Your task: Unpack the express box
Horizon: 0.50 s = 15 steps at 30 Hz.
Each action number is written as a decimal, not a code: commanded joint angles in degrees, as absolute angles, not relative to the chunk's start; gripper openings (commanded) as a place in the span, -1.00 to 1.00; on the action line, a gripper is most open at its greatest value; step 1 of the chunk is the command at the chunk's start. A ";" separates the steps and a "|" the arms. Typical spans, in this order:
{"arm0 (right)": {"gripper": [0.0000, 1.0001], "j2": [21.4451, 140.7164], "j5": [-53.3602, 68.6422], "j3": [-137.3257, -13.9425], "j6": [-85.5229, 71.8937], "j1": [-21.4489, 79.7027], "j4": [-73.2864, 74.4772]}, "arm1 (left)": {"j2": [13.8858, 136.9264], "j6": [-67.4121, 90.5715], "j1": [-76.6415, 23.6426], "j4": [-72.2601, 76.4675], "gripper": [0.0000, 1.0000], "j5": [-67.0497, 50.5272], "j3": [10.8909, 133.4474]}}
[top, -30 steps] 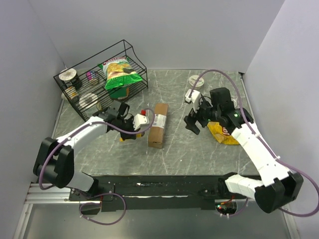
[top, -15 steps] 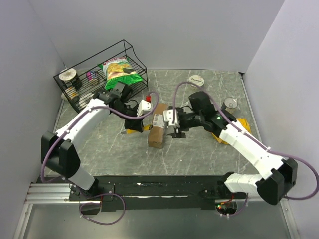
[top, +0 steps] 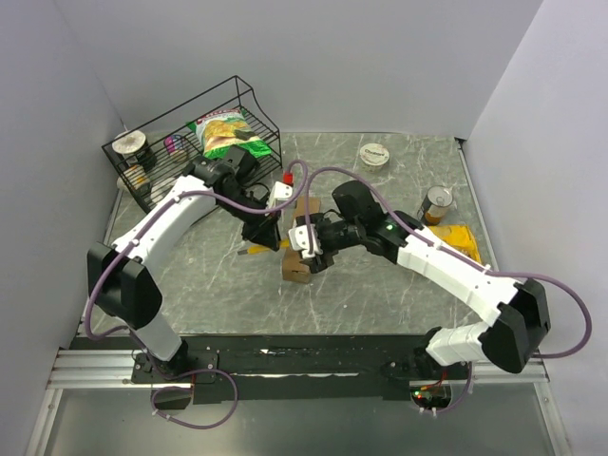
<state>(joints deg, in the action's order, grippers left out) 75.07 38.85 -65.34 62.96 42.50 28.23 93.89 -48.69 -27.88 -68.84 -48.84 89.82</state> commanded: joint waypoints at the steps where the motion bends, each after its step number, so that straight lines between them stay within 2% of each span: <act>1: 0.48 76.64 38.67 -66.53 64.25 43.68 23.73 | 94.13 -49.57 -28.39 -71.72 -0.98 -53.08 92.11; 10: 0.20 78.57 37.00 -66.71 65.38 46.05 20.91 | 95.62 -50.71 -28.48 -73.92 -0.98 -54.14 93.69; 13: -0.05 79.71 37.09 -67.67 66.18 46.32 22.32 | 95.89 -51.67 -28.48 -74.35 -0.98 -54.40 94.22; 15: -0.33 80.07 36.39 -68.03 66.36 46.32 22.41 | 96.41 -52.20 -28.48 -75.06 -0.98 -54.67 94.92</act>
<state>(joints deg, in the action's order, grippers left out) 78.76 37.01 -65.49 65.06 45.80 23.44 95.53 -49.06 -28.12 -72.95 -51.20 91.66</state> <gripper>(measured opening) 0.420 0.166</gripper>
